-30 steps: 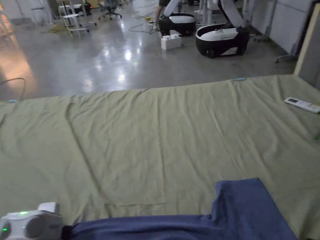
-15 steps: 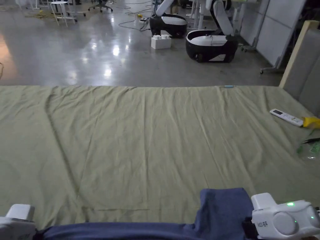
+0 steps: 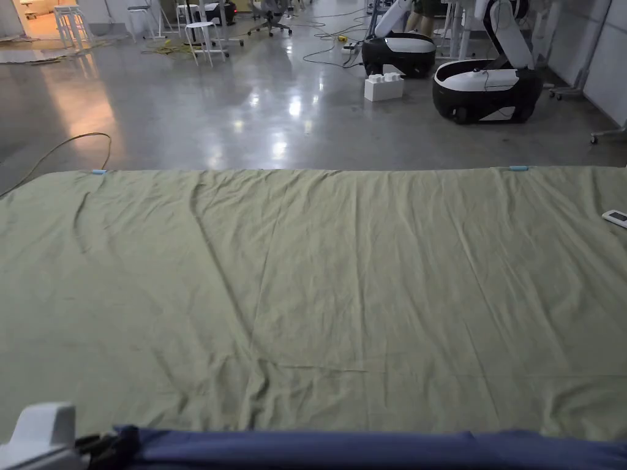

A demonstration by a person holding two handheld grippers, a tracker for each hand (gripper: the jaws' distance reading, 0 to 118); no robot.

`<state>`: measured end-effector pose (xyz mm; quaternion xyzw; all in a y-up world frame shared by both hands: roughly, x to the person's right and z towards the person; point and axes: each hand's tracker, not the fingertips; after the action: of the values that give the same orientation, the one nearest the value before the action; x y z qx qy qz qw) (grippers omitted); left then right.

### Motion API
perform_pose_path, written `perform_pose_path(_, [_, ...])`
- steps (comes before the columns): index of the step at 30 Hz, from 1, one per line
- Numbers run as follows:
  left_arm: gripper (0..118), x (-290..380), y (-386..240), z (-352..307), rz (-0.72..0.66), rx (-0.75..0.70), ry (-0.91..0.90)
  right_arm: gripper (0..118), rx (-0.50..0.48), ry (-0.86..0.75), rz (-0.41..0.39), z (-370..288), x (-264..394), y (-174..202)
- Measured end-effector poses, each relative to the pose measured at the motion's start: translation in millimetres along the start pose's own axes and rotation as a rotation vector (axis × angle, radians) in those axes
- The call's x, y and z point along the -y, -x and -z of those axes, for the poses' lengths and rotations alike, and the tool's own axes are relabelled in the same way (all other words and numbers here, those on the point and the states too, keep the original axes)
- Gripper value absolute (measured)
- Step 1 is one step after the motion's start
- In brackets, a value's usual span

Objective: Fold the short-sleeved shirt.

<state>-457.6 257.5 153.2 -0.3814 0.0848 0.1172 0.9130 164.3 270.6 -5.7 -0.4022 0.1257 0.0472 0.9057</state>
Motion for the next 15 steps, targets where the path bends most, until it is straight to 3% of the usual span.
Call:
perform_pose_path(3, [4, 51.0, 8.1, -19.4, -0.089, 0.060, 0.065, 2, -0.001, 0.001, 0.015, -28.2, 42.8, 9.5])
perform_pose_path(5, [4, 81.2, 9.8, -18.4, -0.137, 0.083, 0.099, 2, 0.024, 0.031, -0.016, -32.0, 67.4, 18.0])
perform_pose_path(9, [9, 112.8, 29.4, 10.1, -0.209, 0.046, 0.072, 4, 0.024, 0.069, 0.024, -12.0, 96.4, 26.9])
perform_pose_path(10, [21, 116.1, 29.4, 13.8, -0.199, 0.035, 0.059, 16, 0.025, 0.066, 0.036, -5.3, 100.1, 23.4])
perform_pose_path(11, [54, 114.8, 15.7, 10.4, -0.175, -0.007, 0.067, 50, 0.034, 0.082, 0.039, 0.3, 103.6, 23.7])
perform_pose_path(12, [77, 115.2, 13.5, 10.4, -0.153, -0.043, 0.083, 73, 0.068, 0.114, 0.042, 3.5, 106.8, 24.2])
perform_pose_path(13, [92, 115.6, 12.5, 6.8, -0.140, -0.065, 0.072, 80, 0.079, 0.107, 0.045, 3.0, 110.1, 23.5])
perform_pose_path(15, [96, 112.5, 19.8, -8.8, -0.119, -0.048, -0.004, 79, 0.088, 0.072, 0.068, 1.2, 114.6, 6.0])
